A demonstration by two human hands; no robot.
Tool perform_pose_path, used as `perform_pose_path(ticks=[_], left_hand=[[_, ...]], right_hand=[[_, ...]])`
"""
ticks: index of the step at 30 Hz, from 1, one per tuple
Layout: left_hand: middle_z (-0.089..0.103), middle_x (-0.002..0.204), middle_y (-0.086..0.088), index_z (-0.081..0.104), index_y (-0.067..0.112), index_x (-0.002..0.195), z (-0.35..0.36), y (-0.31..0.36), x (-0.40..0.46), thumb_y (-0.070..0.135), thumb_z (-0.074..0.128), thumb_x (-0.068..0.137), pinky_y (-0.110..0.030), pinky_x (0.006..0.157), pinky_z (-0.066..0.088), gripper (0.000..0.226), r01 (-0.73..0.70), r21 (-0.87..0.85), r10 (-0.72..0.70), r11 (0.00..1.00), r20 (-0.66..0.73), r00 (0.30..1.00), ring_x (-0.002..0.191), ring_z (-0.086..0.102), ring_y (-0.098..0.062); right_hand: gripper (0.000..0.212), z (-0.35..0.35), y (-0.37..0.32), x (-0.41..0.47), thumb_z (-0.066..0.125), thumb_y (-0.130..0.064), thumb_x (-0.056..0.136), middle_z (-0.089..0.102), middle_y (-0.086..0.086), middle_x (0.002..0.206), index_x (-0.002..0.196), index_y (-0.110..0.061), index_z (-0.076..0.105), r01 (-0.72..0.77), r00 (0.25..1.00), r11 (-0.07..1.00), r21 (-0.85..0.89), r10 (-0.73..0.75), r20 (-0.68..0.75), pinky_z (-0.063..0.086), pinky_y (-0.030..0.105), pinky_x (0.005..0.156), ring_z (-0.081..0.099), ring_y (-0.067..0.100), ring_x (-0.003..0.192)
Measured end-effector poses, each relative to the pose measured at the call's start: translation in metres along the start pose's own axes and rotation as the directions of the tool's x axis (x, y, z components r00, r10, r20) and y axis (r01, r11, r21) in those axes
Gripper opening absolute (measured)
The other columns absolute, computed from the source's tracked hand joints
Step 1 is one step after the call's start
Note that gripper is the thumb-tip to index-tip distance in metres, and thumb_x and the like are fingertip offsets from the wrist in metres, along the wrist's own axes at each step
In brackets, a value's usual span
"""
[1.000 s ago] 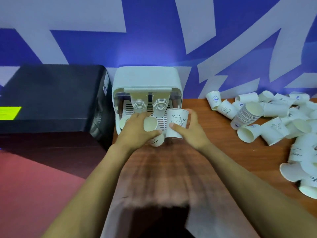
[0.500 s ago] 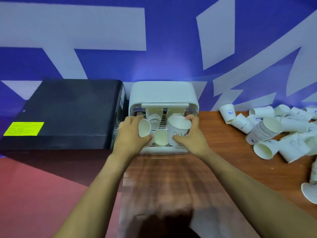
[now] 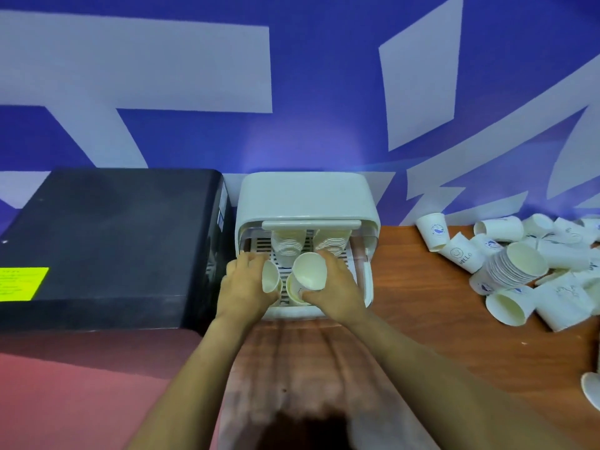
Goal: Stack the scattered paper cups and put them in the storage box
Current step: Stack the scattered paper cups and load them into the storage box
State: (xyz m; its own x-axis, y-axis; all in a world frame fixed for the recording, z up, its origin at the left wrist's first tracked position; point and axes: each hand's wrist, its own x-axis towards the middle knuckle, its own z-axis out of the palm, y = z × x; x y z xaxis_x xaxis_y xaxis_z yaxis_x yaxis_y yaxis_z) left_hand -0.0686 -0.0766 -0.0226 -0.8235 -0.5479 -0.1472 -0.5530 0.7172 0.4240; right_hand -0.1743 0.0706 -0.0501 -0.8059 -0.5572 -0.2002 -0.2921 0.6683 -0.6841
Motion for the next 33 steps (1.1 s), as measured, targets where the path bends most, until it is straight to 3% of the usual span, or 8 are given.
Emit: perform_pose_path(ticks=[6,10,13,15,18,21,26,33], left_hand=[[0.023,0.155,0.002,0.021,0.024,0.149,0.021,-0.01,0.003,0.044,0.073,0.076,-0.047,0.11,0.032,0.092,0.002,0.034,-0.009,0.999,0.202,0.979,0.142,0.019,-0.024],[0.008,0.16,-0.001,0.011,0.028,0.151,0.014,-0.009,-0.002,0.043,0.071,0.079,-0.049,0.112,0.024,0.095,0.018,0.013,-0.02,1.0,0.241,0.97,0.147,0.006,-0.026],[0.005,0.16,-0.002,0.01,0.033,0.151,0.002,0.002,-0.013,0.043,0.069,0.081,-0.049,0.114,0.018,0.093,-0.002,-0.048,0.011,0.999,0.203,0.979,0.147,0.001,-0.024],[0.014,0.158,-0.002,0.018,0.031,0.15,-0.008,0.013,-0.023,0.043,0.068,0.083,-0.045,0.115,0.019,0.084,-0.042,-0.096,0.053,0.994,0.12,0.991,0.146,0.008,-0.023],[0.039,0.145,0.002,0.037,0.026,0.142,-0.012,0.029,-0.034,0.034,0.065,0.086,-0.038,0.109,0.032,0.062,-0.123,-0.205,0.131,0.971,0.022,0.991,0.134,0.034,-0.021],[0.056,0.126,0.002,0.049,0.025,0.13,0.003,0.052,-0.045,0.03,0.062,0.088,-0.032,0.095,0.043,0.045,-0.145,-0.317,0.173,0.937,0.064,0.983,0.115,0.052,-0.017],[0.06,0.115,0.005,0.054,0.025,0.124,0.033,0.1,-0.066,0.028,0.064,0.085,-0.031,0.09,0.047,0.04,-0.175,-0.322,0.247,0.931,0.2,0.948,0.106,0.057,-0.016],[0.059,0.11,0.008,0.053,0.025,0.124,0.062,0.176,-0.076,0.031,0.062,0.087,-0.027,0.088,0.044,0.038,-0.186,-0.262,0.236,0.947,0.177,0.955,0.099,0.055,-0.012]], right_hand=[[0.107,0.015,0.015,0.004,0.071,-0.069,0.045,0.047,-0.001,0.13,0.137,-0.03,0.035,-0.061,0.975,0.993,-0.097,0.08,0.206,0.043,0.039,0.095,0.045,0.023,0.122],[0.111,0.005,0.014,0.004,0.081,-0.043,0.068,0.029,0.007,0.149,0.152,-0.023,0.011,-0.048,0.955,0.992,-0.115,0.079,0.286,0.03,0.036,0.108,0.029,0.025,0.138],[0.104,-0.014,0.012,-0.002,0.081,-0.035,0.071,0.029,0.008,0.15,0.152,-0.023,0.015,-0.005,0.97,0.997,-0.072,0.022,0.242,0.031,0.035,0.111,0.031,0.023,0.138],[0.092,-0.032,0.013,-0.013,0.08,-0.031,0.073,0.036,0.006,0.145,0.148,-0.023,0.028,0.019,0.983,1.0,0.001,-0.019,0.18,0.036,0.034,0.109,0.042,0.021,0.13],[0.064,-0.059,0.023,-0.04,0.075,-0.024,0.08,0.047,0.002,0.129,0.136,-0.02,0.046,0.002,0.992,0.999,0.037,-0.006,0.125,0.043,0.011,0.085,0.056,0.015,0.104],[0.045,-0.079,0.043,-0.07,0.073,-0.021,0.081,0.059,0.001,0.116,0.123,-0.019,0.057,-0.05,0.994,0.998,0.042,0.046,0.096,0.042,0.017,0.085,0.058,0.013,0.101],[0.032,-0.114,0.085,-0.1,0.069,-0.025,0.084,0.063,-0.005,0.105,0.114,-0.022,0.062,-0.137,0.987,0.988,0.073,0.131,0.091,0.041,0.021,0.083,0.058,0.009,0.096],[0.023,-0.166,0.137,-0.108,0.069,-0.022,0.084,0.065,-0.003,0.093,0.107,-0.022,0.064,-0.106,0.993,0.973,0.204,0.093,0.072,0.042,0.014,0.073,0.059,0.007,0.082]])
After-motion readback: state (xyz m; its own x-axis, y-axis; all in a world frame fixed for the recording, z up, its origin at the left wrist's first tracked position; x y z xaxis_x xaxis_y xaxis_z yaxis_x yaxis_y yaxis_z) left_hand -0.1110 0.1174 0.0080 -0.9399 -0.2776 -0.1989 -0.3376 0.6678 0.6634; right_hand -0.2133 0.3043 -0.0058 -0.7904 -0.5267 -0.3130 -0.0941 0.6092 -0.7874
